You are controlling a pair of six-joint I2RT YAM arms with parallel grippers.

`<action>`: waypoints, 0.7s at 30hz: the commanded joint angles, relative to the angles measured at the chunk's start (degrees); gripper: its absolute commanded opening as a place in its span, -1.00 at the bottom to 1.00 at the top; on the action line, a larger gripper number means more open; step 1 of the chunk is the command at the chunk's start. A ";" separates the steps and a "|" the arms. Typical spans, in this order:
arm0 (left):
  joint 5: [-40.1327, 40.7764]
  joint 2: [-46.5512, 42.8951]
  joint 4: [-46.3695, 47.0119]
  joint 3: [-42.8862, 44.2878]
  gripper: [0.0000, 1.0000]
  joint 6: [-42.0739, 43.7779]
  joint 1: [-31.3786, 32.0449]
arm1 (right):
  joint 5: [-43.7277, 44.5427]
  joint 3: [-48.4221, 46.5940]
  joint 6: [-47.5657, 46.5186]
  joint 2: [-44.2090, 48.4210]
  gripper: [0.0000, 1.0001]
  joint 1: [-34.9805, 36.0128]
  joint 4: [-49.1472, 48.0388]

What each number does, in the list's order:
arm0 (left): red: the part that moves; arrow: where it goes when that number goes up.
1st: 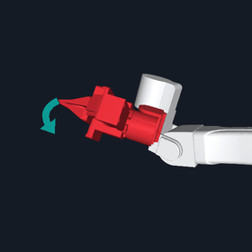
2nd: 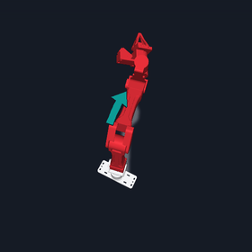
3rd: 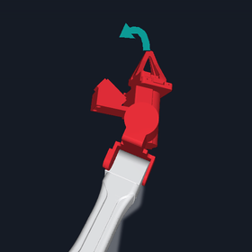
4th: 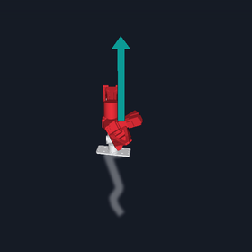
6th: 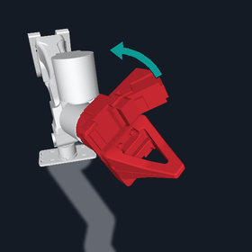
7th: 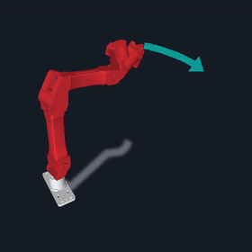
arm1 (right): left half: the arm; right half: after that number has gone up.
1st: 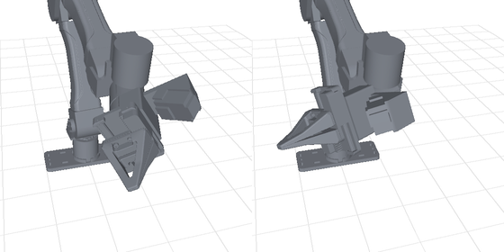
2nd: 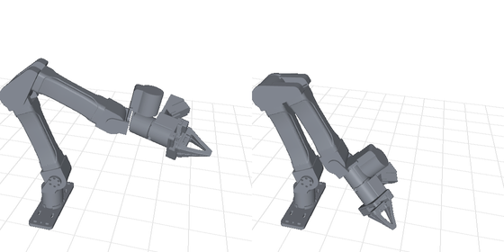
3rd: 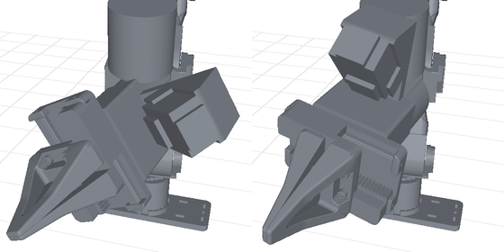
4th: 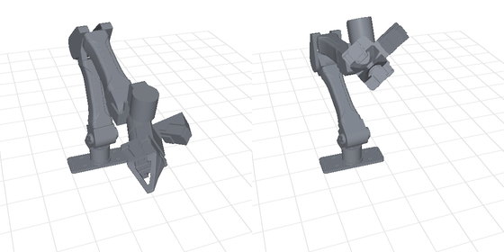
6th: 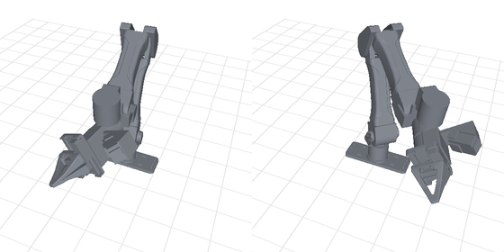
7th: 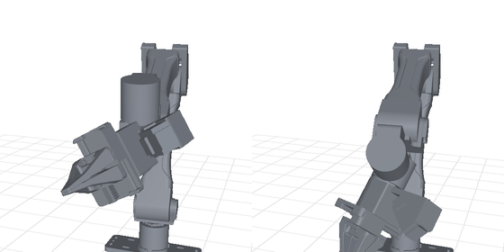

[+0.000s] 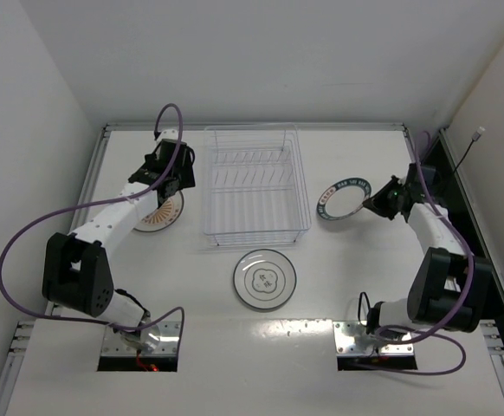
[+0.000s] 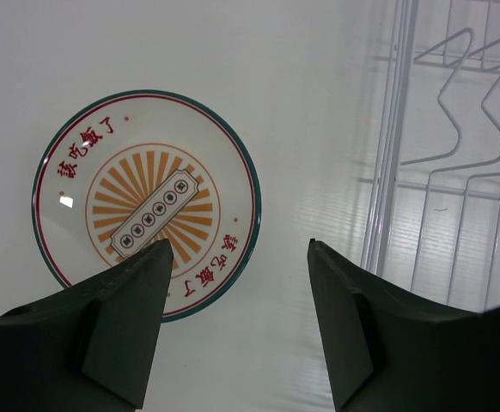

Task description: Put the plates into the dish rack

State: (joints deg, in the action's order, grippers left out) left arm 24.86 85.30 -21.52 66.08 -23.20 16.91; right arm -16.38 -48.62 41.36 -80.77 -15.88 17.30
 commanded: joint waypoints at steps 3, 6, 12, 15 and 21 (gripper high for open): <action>0.80 0.31 0.51 1.06 0.23 -0.44 0.23 | 3.46 -0.42 -3.13 3.08 -1.00 1.47 -0.34; 0.80 0.31 0.51 1.06 0.23 -0.44 0.23 | 4.60 -0.42 -3.13 3.08 -1.00 2.51 -0.34; 0.80 0.31 0.51 1.06 0.23 -0.44 0.23 | 3.47 2.21 -3.13 -0.68 -1.00 2.52 -0.34; 0.80 0.31 0.51 1.06 0.23 -0.44 0.23 | 1.54 2.21 -3.13 -4.12 -1.00 1.99 -0.34; 0.80 0.84 0.51 1.06 0.23 -0.44 0.23 | -4.54 2.21 -3.13 -12.12 -1.00 0.94 -1.22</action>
State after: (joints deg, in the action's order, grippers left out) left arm 24.88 85.84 -21.58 66.08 -23.20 16.91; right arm -17.10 -46.50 39.00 -90.78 -14.57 18.06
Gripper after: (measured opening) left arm 0.613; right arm 0.018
